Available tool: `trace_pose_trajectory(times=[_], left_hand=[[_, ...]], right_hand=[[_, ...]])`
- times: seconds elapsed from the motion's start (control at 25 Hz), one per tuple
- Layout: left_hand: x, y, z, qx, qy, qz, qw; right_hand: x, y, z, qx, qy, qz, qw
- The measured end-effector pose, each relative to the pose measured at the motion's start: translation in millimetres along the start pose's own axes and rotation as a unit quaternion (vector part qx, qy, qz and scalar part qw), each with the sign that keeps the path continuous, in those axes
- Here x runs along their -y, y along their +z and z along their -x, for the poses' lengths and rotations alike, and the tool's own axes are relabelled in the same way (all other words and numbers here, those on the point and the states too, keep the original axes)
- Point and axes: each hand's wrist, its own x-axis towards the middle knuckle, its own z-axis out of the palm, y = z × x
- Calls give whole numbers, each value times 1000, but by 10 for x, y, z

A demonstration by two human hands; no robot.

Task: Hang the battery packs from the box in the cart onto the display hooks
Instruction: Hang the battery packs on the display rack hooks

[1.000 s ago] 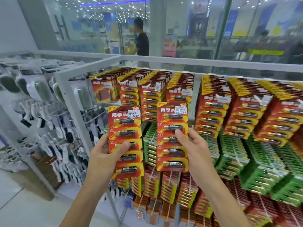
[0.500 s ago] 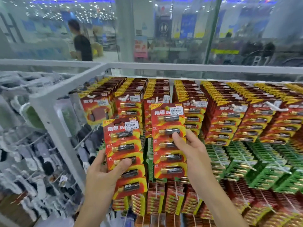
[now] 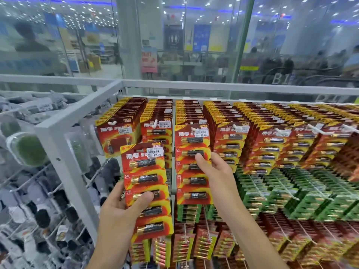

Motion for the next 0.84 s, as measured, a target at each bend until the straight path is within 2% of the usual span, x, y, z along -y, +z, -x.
trace_pose_trajectory(times=[0.32, 0.44, 0.6, 0.72, 0.84], left_hand=[[25, 27, 1, -3, -9, 36, 999], [51, 40, 26, -5, -3, 30, 1000], [88, 90, 15, -11, -5, 10, 1000], [116, 188, 22, 2, 0, -14, 1000], [163, 330, 40, 26, 17, -46, 998]], right_hand=[[-212, 94, -396, -59, 8, 30, 998], [-223, 59, -328, -76, -25, 75, 994], [-244, -60, -53, -150, -85, 136, 976], [-190, -104, 238, -122, -74, 141, 980], [-42, -62, 490, -25, -26, 93, 995]])
